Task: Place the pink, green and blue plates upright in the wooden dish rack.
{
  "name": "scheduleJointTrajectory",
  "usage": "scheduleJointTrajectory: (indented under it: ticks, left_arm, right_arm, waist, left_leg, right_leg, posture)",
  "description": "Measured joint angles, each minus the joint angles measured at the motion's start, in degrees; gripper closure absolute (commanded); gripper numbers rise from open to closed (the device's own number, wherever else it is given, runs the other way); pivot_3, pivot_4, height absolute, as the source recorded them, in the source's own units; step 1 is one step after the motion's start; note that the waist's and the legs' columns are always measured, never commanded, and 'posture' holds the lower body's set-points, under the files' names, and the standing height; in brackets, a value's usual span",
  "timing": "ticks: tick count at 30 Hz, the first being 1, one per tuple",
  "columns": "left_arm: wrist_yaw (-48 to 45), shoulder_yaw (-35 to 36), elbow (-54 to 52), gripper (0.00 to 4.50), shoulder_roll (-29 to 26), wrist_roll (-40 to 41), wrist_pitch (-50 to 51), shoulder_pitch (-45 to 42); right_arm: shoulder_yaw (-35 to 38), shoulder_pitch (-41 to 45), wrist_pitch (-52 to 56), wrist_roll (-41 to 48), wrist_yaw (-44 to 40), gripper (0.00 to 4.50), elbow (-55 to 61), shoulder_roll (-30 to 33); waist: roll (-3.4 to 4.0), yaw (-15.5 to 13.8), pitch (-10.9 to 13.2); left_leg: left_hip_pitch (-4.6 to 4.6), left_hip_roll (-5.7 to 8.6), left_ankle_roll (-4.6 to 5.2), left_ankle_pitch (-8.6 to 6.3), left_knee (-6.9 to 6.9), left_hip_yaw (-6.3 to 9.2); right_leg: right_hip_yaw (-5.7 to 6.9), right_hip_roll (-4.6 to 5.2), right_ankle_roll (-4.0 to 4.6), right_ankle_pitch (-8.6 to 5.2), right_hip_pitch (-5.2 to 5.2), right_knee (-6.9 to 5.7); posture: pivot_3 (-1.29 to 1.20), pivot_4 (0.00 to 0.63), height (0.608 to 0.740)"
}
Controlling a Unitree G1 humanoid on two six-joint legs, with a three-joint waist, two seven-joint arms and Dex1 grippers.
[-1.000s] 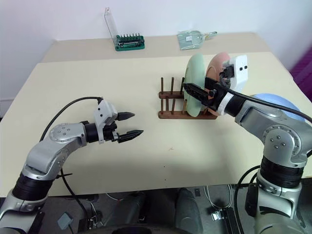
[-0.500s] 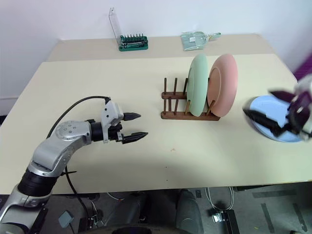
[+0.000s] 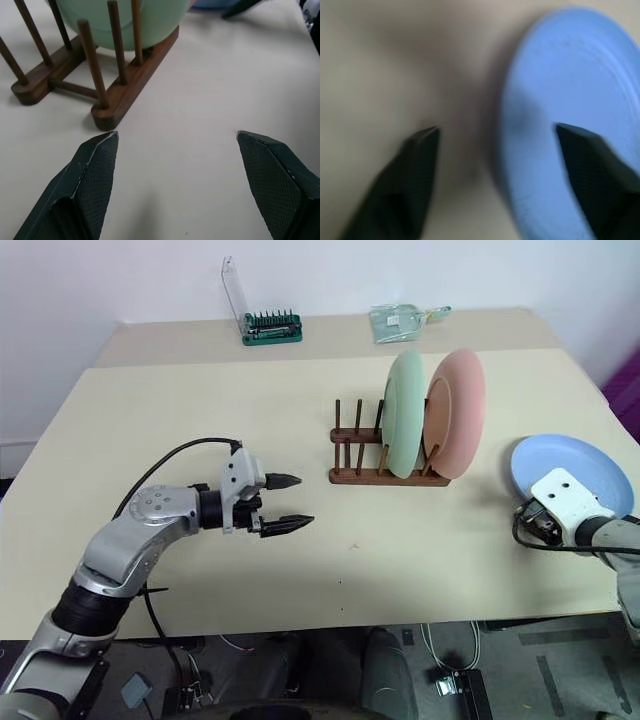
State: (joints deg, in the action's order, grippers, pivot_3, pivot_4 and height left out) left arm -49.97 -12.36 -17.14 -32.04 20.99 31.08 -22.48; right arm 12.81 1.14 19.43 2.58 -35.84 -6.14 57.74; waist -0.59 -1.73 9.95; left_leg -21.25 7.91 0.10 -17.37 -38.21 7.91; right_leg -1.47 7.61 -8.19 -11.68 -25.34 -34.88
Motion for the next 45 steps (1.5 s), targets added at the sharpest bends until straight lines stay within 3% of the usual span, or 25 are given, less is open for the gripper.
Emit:
scheduleJointTrajectory:
  ticks: [4,10,16,19,21,25,30,36,45]
  left_arm:
    - [0.61,0.21,-0.81,0.61,-0.24,-0.27,-0.03,1.15]
    - [1.78,0.37,-1.26,0.61,-0.45,-0.59,-0.17,2.13]
    - [2.12,0.98,-1.02,0.61,-0.80,-1.04,-0.71,2.37]
    - [2.16,1.45,0.03,0.61,-1.14,-1.74,-1.46,2.08]
    - [2.40,2.09,1.37,0.61,-1.10,-1.93,-1.83,1.86]
    - [2.77,3.23,3.55,0.61,-1.13,-2.60,-3.31,1.17]
    - [3.33,6.33,6.80,0.61,-2.90,-3.64,-4.63,1.26]
    - [3.31,7.94,7.25,0.61,-3.87,-3.86,-5.28,2.32]
    - [3.85,8.15,4.80,0.61,-3.23,-3.79,-5.05,3.74]
  right_arm:
    - [-1.70,1.83,-3.02,-1.92,0.08,4.38,-3.63,-0.04]
    - [-1.23,3.98,-5.11,-4.82,3.73,4.46,0.28,-0.13]
    - [3.21,20.54,-2.24,-7.69,11.16,4.46,10.17,1.08]
    - [3.84,31.19,-0.61,-3.59,11.85,4.46,15.66,-1.65]
    - [3.85,37.08,3.99,3.83,10.40,4.46,20.33,-6.68]
    - [0.52,44.22,19.82,27.91,8.51,4.46,33.39,-19.37]
    - [1.12,48.11,32.65,54.46,22.52,4.46,36.81,-35.50]
    - [1.15,46.85,36.64,72.44,42.90,4.46,32.32,-42.79]
    - [0.49,42.36,36.91,79.56,56.05,4.46,27.93,-41.49]
  waist:
    - [0.03,-0.36,-0.01]
    - [0.19,-0.13,0.03]
    - [0.48,0.52,0.06]
    - [0.42,0.95,0.08]
    - [0.32,1.08,0.09]
    - [0.32,1.33,0.10]
    - [0.30,0.85,0.10]
    - [0.31,1.34,0.09]
    - [0.31,1.57,0.09]
  left_leg:
    - [0.01,0.00,-0.01,0.00,0.00,0.00]
    - [0.01,0.00,-0.02,0.01,0.00,-0.04]
    - [-0.05,-0.03,-0.09,0.05,0.06,0.04]
    - [-0.06,-0.03,-0.09,0.05,0.06,0.08]
    - [-0.06,-0.04,-0.08,0.05,0.06,0.10]
    - [-0.08,-0.12,-0.09,0.05,0.08,0.16]
    - [-0.14,-0.03,-0.09,0.05,0.04,0.27]
    - [-0.11,0.03,-0.10,0.06,0.07,0.25]
    - [-0.14,0.02,-0.09,0.06,0.08,0.21]
  right_leg:
    - [0.00,0.00,0.00,0.00,0.00,-0.02]
    - [-0.04,-0.01,0.00,0.00,-0.05,-0.06]
    - [-0.01,-0.04,0.00,0.00,-0.13,-0.08]
    - [0.02,-0.04,0.00,0.00,-0.10,-0.05]
    - [0.02,-0.04,0.00,0.00,-0.09,-0.03]
    - [0.04,-0.08,0.03,0.00,-0.14,-0.05]
    - [0.08,-0.05,0.06,0.02,-0.15,-0.07]
    - [0.07,-0.02,0.06,0.02,-0.23,-0.15]
    - [0.06,-0.01,0.06,0.02,-0.30,-0.19]
  posture:
    - [0.00,0.150,0.735]
    - [0.00,0.150,0.735]
    - [0.00,0.150,0.735]
    - [0.00,0.150,0.735]
    - [0.00,0.150,0.735]
    - [0.00,0.150,0.735]
    - [0.00,0.150,0.735]
    - [0.00,0.150,0.735]
    - [0.00,0.150,0.735]
